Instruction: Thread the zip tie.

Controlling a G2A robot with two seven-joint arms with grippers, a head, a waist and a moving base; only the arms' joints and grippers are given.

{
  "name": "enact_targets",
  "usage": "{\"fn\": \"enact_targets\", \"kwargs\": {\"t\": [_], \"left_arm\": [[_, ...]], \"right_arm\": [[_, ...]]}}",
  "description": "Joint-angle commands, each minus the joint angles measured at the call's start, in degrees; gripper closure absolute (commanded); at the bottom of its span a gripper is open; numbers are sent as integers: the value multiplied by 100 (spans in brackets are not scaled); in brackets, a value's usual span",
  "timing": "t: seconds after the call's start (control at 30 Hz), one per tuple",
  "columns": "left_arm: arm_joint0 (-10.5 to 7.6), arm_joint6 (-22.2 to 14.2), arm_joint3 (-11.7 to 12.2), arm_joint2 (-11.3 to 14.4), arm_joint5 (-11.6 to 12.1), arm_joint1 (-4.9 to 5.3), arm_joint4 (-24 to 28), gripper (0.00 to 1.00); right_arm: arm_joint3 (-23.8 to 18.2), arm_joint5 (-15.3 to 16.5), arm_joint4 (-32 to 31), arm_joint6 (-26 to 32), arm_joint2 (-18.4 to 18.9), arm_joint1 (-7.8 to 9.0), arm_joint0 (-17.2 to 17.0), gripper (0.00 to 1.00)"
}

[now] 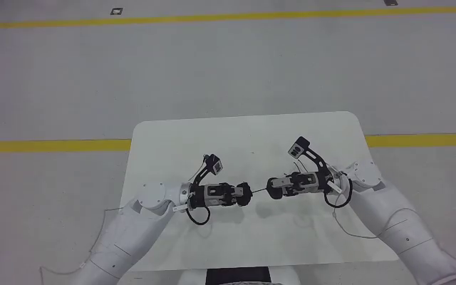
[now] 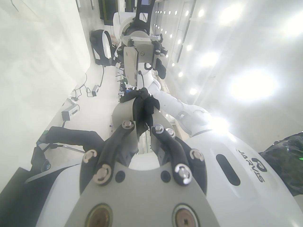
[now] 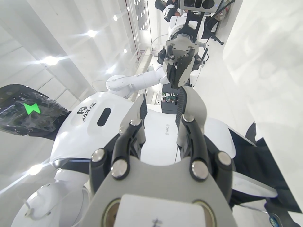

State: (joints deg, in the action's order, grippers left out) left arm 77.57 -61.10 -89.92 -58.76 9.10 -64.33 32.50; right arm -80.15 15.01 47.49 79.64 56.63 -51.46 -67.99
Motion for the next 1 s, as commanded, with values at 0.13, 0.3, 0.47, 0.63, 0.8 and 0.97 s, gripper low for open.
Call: {"fn": "enact_targets", "kwargs": {"t": [0.13,0.3,0.47,0.63,0.8,0.97], "left_arm": [[0,0,0,0,0,0,0,100],[0,0,0,0,0,0,0,100],[0,0,0,0,0,0,0,100],[0,0,0,0,0,0,0,100],[0,0,0,0,0,0,0,100],[0,0,0,0,0,0,0,100]], "right_arm": [[26,1,-13,0,-21,4,11,77],[41,6,-26,0,-42,3,23,81],[49,9,-33,0,-63,3,33,84],[59,2,-48,0,-95,3,45,86],[80,-4,-47,0,-129,2,65,90],[96,-7,-40,0,-157,4,85,95]]}}
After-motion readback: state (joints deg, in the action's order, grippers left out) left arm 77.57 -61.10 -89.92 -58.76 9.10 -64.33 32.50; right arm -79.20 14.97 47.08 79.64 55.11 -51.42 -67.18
